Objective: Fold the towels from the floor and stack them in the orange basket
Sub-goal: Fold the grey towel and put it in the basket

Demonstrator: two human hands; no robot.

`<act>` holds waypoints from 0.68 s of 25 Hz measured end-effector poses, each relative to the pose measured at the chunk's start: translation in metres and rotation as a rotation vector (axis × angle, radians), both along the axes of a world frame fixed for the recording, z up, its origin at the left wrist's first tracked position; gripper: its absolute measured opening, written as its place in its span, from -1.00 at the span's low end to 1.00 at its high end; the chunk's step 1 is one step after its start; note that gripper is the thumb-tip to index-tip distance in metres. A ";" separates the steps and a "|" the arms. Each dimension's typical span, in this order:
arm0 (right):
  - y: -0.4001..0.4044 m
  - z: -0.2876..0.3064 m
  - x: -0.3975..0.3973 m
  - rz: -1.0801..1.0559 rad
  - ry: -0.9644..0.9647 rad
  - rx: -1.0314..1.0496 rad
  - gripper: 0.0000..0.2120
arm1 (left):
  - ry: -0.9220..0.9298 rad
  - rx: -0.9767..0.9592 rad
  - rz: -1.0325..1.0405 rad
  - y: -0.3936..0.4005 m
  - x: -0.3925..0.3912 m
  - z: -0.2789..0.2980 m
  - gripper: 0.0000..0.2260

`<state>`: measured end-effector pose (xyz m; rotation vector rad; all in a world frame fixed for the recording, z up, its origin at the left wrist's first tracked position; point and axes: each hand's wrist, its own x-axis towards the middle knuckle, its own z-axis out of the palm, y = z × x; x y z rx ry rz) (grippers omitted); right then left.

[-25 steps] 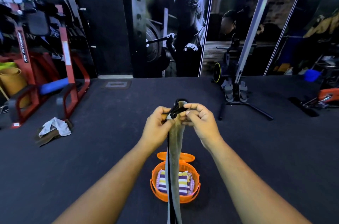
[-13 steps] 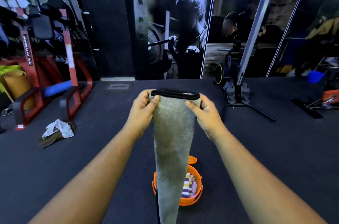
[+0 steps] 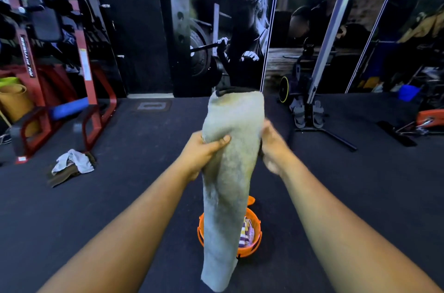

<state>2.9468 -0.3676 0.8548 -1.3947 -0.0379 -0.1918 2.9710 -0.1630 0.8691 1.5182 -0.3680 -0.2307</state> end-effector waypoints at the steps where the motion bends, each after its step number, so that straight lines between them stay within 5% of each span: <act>1: -0.001 -0.032 -0.014 0.109 0.100 -0.071 -0.15 | 0.008 -0.056 0.016 -0.005 0.005 0.012 -0.76; 2: 0.001 -0.060 -0.028 0.193 0.184 -0.144 -0.09 | 0.033 -0.112 0.042 -0.008 0.010 0.024 -0.78; 4: 0.006 -0.098 -0.048 0.271 0.266 -0.200 -0.34 | 0.123 -0.186 0.072 -0.010 0.020 0.042 -0.78; 8: 0.017 -0.092 -0.048 0.109 0.177 -0.106 -0.73 | 0.213 -0.082 -0.075 0.004 0.016 -0.011 -0.53; 12: 0.025 -0.065 -0.029 0.023 0.169 -0.037 -0.74 | 0.331 0.034 -0.261 0.019 -0.022 -0.097 -0.34; 17: 0.011 -0.051 -0.028 0.037 0.274 0.212 -0.66 | 0.323 -0.086 -0.213 0.013 -0.032 -0.107 -0.66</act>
